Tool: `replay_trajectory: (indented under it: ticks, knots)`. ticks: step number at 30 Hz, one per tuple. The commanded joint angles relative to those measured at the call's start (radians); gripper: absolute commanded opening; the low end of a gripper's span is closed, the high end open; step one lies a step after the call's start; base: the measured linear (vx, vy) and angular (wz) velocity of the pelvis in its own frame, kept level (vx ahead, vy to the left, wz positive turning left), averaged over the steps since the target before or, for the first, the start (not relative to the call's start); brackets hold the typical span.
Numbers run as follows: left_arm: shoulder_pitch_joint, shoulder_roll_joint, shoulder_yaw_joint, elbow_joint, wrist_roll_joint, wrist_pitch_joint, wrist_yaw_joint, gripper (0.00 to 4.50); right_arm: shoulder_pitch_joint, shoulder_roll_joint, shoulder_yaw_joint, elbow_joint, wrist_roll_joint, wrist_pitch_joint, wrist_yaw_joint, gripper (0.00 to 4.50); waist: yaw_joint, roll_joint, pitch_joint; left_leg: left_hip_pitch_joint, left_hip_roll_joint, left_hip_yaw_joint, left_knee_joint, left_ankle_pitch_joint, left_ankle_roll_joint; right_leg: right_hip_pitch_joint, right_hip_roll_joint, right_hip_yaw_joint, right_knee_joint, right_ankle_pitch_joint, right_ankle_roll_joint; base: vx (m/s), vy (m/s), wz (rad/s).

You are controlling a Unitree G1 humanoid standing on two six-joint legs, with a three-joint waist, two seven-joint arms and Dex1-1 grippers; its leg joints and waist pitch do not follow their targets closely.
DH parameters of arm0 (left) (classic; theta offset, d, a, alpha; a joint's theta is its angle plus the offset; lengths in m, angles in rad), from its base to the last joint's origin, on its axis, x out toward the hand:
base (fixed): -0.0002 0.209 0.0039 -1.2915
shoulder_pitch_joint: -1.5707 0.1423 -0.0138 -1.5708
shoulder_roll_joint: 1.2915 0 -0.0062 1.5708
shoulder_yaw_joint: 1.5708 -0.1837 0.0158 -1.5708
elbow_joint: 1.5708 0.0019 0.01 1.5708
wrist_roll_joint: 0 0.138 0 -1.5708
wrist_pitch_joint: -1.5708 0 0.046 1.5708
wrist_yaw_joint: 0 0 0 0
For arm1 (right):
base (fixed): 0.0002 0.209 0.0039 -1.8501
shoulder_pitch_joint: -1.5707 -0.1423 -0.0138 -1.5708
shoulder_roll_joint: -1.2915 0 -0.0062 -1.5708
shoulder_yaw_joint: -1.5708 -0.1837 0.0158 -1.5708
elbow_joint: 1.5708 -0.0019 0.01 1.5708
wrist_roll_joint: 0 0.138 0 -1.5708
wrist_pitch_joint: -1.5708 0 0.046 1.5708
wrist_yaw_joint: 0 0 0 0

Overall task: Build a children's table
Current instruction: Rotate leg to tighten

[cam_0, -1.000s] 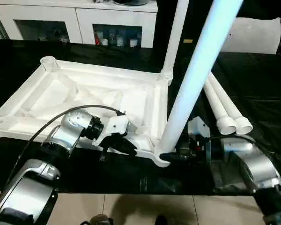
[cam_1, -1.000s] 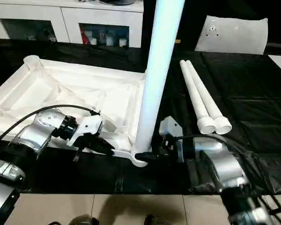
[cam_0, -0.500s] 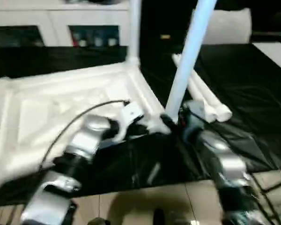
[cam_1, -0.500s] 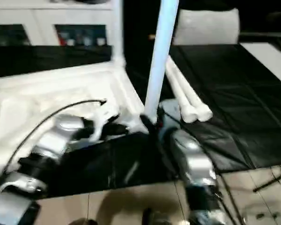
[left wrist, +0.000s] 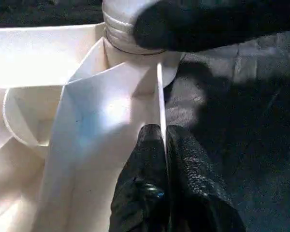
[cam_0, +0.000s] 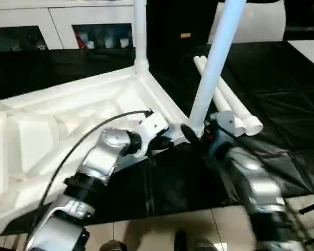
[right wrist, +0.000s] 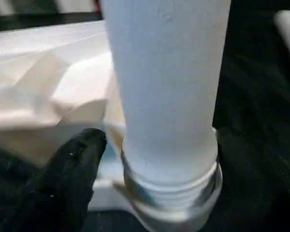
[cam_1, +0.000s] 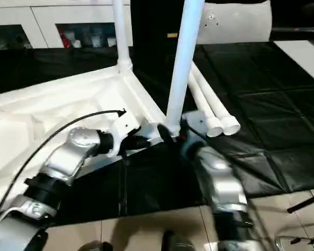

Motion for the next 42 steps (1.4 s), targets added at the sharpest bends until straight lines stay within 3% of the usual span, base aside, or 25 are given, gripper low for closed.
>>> replay_trajectory:
  ticks: [1, 3, 4, 6, 9, 10, 12, 13, 15, 18, 24, 25, 33, 35, 42]
  knots:
    - [0.001, 0.032, -0.011, -0.010, -0.011, -0.075, -0.054, 0.00, 0.017, -0.033, 0.043, -0.036, 0.046, -0.005, 0.126, 4.32, 0.006, -0.012, -0.087, -0.006, 0.029, 0.003, -0.072, -0.103, 0.115, 0.055, -0.060, 0.069, -0.042, -0.261, -0.196, 0.069, -0.006, 0.05]
    - [0.007, 0.071, -0.016, 0.010, -0.023, -0.134, -0.114, 0.00, 0.023, -0.094, 0.037, -0.051, 0.065, -0.018, 0.210, 4.42, 0.010, -0.016, -0.093, -0.015, 0.021, 0.006, -0.064, -0.052, 0.146, 0.062, -0.057, 0.080, -0.026, -0.197, -0.222, 0.067, -0.023, 0.03]
    - [0.012, 0.111, -0.029, 0.030, -0.034, -0.205, -0.188, 0.00, 0.023, -0.153, 0.039, -0.058, 0.079, -0.025, 0.297, 4.42, 0.016, -0.014, -0.102, -0.019, 0.018, 0.007, -0.056, 0.015, 0.178, 0.066, -0.056, 0.082, -0.011, -0.114, -0.238, 0.064, -0.026, 0.00]
    - [0.008, 0.131, -0.038, 0.050, -0.037, -0.233, -0.226, 0.00, 0.018, -0.186, 0.047, -0.053, 0.083, -0.035, 0.345, 4.42, 0.020, -0.016, -0.106, -0.019, 0.018, 0.010, -0.046, 0.095, 0.228, 0.059, -0.054, 0.085, 0.006, -0.003, -0.267, 0.026, -0.014, -0.01]
    - [0.004, 0.153, -0.043, 0.063, -0.059, -0.256, -0.300, 0.00, 0.009, -0.229, 0.066, -0.040, 0.074, -0.053, 0.403, 4.42, 0.029, -0.023, -0.105, -0.018, 0.020, 0.015, -0.044, 0.110, 0.257, 0.053, -0.053, 0.085, 0.010, 0.001, -0.283, 0.000, 0.000, 0.00]
    - [-0.008, 0.163, -0.043, 0.066, -0.093, -0.252, -0.379, 0.00, -0.009, -0.268, 0.096, -0.014, 0.054, -0.087, 0.464, 4.42, 0.032, -0.023, -0.104, -0.017, 0.020, 0.016, -0.044, 0.094, 0.253, 0.053, -0.055, 0.084, 0.007, -0.029, -0.280, 0.000, 0.000, 0.00]
    - [-0.017, 0.168, -0.051, 0.075, -0.098, -0.262, -0.410, 0.00, -0.020, -0.283, 0.108, 0.000, 0.050, -0.101, 0.496, 4.42, 0.037, -0.024, -0.097, -0.016, 0.022, 0.019, -0.047, 0.028, 0.220, 0.050, -0.055, 0.084, -0.005, -0.149, -0.259, 0.000, 0.000, 0.00]
    - [-0.024, 0.174, -0.062, 0.087, -0.095, -0.277, -0.433, 0.00, -0.027, -0.291, 0.116, 0.009, 0.049, -0.112, 0.519, 4.42, 0.043, -0.025, -0.093, -0.014, 0.024, 0.020, -0.050, -0.036, 0.179, 0.048, -0.056, 0.084, -0.017, -0.261, -0.231, 0.000, 0.000, 0.00]
    - [-0.035, 0.179, -0.073, 0.108, -0.100, -0.303, -0.469, 0.00, -0.040, -0.304, 0.129, 0.023, 0.049, -0.130, 0.555, 4.42, 0.050, -0.023, -0.090, -0.004, 0.026, 0.022, -0.054, -0.082, 0.141, 0.041, -0.054, 0.085, -0.027, -0.342, -0.202, 0.000, 0.000, 0.00]
    - [-0.059, 0.176, -0.084, 0.157, -0.110, -0.349, -0.519, 0.00, -0.071, -0.324, 0.150, 0.063, 0.056, -0.136, 0.621, 4.42, 0.059, -0.026, -0.095, 0.001, 0.028, 0.025, -0.056, -0.091, 0.122, 0.040, -0.052, 0.089, -0.023, -0.316, -0.203, 0.000, 0.000, 0.00]
    - [-0.082, 0.171, -0.088, 0.187, -0.115, -0.375, -0.561, 0.00, -0.098, -0.349, 0.183, 0.104, 0.060, -0.149, 0.699, 3.76, 0.068, -0.029, -0.098, -0.009, 0.028, 0.028, -0.057, -0.107, 0.106, 0.047, -0.051, 0.090, -0.019, -0.313, -0.193, 0.000, 0.000, 0.00]
    - [-0.086, 0.172, -0.093, 0.189, -0.115, -0.376, -0.575, 0.00, -0.104, -0.354, 0.193, 0.118, 0.051, -0.157, 0.711, 3.76, 0.069, -0.033, -0.101, -0.008, 0.027, 0.029, -0.057, -0.099, 0.106, 0.047, -0.050, 0.090, -0.018, -0.304, -0.193, 0.000, 0.000, 0.00]
    - [-0.107, 0.174, -0.099, 0.236, -0.110, -0.423, -0.600, 0.00, -0.126, -0.358, 0.209, 0.149, 0.047, -0.183, 0.748, 3.20, 0.081, -0.034, -0.106, -0.012, 0.028, 0.031, -0.051, -0.051, 0.122, 0.046, -0.049, 0.088, -0.012, -0.265, -0.196, 0.000, 0.000, 0.00]
    - [-0.111, 0.173, -0.098, 0.247, -0.107, -0.431, -0.601, 0.00, -0.126, -0.359, 0.211, 0.151, 0.050, -0.184, 0.756, 2.90, 0.082, -0.036, -0.107, -0.014, 0.029, 0.030, -0.051, -0.045, 0.125, 0.047, -0.049, 0.088, -0.010, -0.252, -0.201, 0.000, 0.000, 0.00]
    - [-0.111, 0.168, -0.082, 0.248, -0.122, -0.414, -0.589, 0.00, -0.114, -0.348, 0.214, 0.140, 0.066, -0.174, 0.758, 2.75, 0.084, -0.033, -0.107, -0.014, 0.028, 0.031, -0.051, -0.049, 0.120, 0.048, -0.049, 0.087, -0.012, -0.271, -0.195, 0.000, 0.000, 0.00]
